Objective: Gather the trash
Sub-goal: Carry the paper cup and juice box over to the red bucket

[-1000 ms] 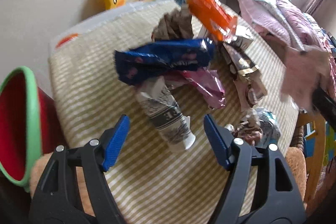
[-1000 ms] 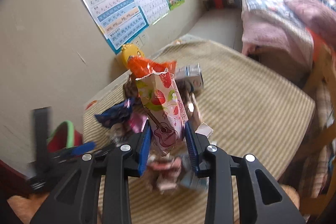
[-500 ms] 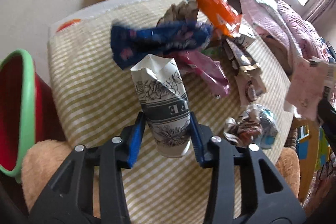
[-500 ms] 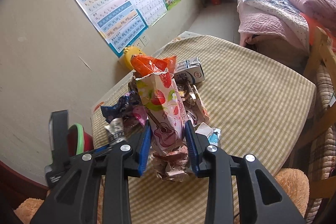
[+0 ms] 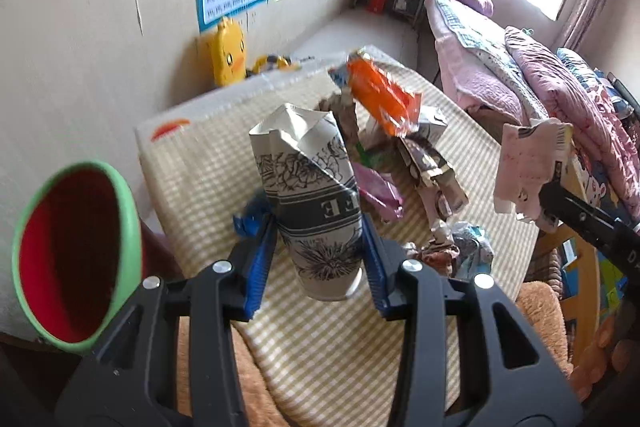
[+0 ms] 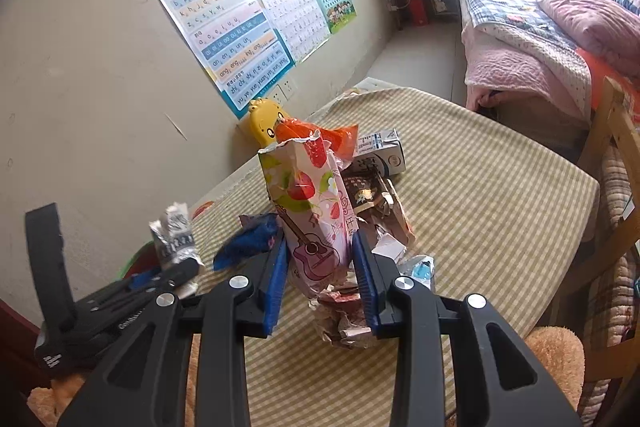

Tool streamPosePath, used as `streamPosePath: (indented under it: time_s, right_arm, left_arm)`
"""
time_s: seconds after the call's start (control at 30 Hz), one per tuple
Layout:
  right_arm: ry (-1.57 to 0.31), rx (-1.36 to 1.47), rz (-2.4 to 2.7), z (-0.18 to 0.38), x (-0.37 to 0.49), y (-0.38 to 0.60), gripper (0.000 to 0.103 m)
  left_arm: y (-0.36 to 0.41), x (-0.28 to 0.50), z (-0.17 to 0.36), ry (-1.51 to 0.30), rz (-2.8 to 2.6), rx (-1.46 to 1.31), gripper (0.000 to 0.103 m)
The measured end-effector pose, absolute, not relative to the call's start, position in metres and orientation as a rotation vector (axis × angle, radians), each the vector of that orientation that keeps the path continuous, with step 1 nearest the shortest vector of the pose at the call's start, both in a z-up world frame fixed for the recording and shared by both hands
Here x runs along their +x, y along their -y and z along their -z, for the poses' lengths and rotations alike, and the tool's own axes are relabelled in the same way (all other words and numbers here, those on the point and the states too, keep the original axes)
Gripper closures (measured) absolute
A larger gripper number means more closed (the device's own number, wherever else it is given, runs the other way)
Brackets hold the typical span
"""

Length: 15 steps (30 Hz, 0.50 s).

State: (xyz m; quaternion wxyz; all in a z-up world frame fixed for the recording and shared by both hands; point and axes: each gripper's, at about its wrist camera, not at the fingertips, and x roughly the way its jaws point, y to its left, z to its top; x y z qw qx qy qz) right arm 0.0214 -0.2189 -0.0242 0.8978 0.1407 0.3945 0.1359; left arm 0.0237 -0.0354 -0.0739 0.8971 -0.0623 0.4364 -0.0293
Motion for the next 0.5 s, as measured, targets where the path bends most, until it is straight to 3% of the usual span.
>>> streamPosePath:
  time_s: [0.5]
  right_arm:
    - [-0.822, 0.218, -0.320, 0.017, 0.016, 0.185, 0.072]
  left_arm:
    - [0.013, 0.016, 0.068, -0.856, 0.013, -0.111, 0.063]
